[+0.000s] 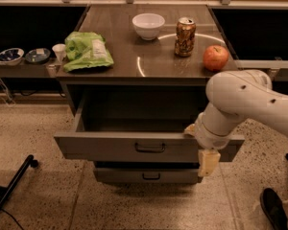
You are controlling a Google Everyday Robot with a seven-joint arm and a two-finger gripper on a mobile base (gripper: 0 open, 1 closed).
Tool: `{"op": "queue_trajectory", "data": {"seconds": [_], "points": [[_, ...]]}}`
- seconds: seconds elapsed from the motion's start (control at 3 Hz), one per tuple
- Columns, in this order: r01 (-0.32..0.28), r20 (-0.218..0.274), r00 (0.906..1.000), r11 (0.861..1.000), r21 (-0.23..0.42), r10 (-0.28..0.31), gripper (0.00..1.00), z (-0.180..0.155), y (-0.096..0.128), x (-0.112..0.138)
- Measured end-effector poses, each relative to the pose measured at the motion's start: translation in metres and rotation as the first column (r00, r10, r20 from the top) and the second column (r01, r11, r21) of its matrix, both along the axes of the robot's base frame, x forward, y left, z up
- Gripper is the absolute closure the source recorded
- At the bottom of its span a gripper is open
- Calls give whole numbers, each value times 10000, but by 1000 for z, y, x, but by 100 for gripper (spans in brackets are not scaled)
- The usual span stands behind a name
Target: Open top drawer
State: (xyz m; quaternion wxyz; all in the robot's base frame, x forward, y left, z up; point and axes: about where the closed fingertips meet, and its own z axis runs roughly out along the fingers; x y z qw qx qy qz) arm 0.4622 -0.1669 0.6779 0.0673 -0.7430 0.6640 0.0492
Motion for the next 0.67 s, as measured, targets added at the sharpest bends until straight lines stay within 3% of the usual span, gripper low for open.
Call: {"op": "queue_trajectory", "data": {"seconds": [0.33, 0.67], "points": [[10, 349, 9994, 10000, 10, -11, 25, 34, -11, -4], [-197, 802, 9966, 9998, 43, 193, 25, 68, -8, 18]]}}
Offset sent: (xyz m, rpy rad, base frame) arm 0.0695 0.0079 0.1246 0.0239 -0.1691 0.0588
